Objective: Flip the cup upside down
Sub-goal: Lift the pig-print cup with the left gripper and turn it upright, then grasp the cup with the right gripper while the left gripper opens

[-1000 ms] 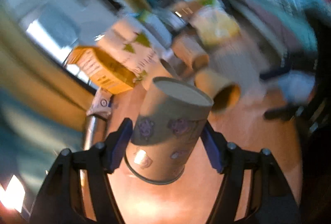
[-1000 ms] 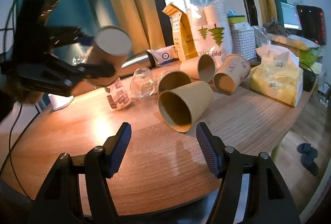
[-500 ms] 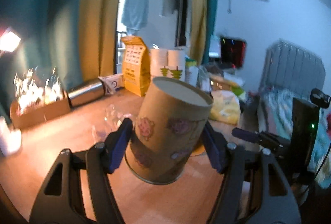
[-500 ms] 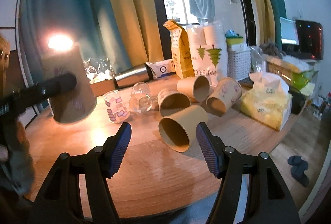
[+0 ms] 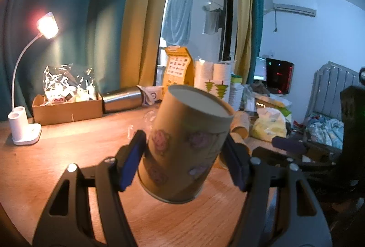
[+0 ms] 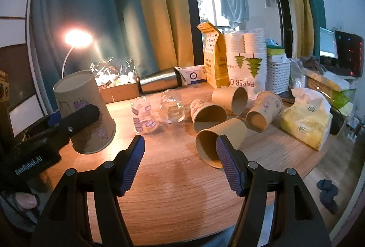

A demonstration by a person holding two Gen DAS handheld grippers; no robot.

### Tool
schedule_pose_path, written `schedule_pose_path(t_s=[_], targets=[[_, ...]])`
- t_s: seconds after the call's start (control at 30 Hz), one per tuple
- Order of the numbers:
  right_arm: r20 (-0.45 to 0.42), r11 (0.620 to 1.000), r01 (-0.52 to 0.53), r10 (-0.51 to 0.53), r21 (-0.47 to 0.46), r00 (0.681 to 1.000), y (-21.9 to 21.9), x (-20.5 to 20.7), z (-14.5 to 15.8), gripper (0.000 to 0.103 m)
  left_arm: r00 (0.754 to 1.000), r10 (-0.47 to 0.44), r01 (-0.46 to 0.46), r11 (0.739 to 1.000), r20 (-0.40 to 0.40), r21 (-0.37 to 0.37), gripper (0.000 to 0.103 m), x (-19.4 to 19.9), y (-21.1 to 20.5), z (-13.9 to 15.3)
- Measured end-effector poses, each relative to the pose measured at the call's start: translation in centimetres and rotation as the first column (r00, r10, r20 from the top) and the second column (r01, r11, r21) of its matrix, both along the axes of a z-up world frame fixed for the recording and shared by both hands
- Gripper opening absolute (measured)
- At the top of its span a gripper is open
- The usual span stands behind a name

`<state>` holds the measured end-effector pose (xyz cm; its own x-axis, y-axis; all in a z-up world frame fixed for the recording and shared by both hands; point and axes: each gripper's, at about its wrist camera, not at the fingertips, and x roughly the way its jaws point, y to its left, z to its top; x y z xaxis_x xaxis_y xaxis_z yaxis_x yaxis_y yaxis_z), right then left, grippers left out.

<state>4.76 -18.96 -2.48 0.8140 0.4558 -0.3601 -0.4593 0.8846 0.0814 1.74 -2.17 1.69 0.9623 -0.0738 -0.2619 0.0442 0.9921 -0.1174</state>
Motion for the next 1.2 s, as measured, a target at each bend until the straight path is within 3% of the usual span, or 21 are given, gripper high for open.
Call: schedule_pose_path(t_s=[0.47, 0.7, 0.87, 1.2], targets=[[0.017, 0.998, -0.025, 0.024, 0.052, 1.0, 0.3, -0.5, 0.7, 0.068, 1.0, -0.009, 0.009, 1.0, -0.009, 0.022, 0.068, -0.1, -0.3, -1.0], [0.069, 0.974, -0.178, 0.17, 0.141, 0.983, 1.5, -1.4, 3.0, 0.07, 0.999, -0.026, 0.028, 0.999, -0.031, 0.039, 0.068, 0.5, -0.5, -1.1], [0.081, 0.952, -0.262, 0.252, 0.155, 0.964, 3.0, -1.5, 3.8, 0.074, 0.999, -0.036, 0.038, 0.999, -0.041, 0.04, 0.068, 0.8, -0.5, -1.2], [0.026, 0.926, -0.35, 0.35, 0.138, 0.936, 5.3, 0.0, 3.1, 0.074, 0.997, -0.062, 0.064, 0.996, -0.036, 0.065, 0.068, 0.7, -0.9, -1.3]])
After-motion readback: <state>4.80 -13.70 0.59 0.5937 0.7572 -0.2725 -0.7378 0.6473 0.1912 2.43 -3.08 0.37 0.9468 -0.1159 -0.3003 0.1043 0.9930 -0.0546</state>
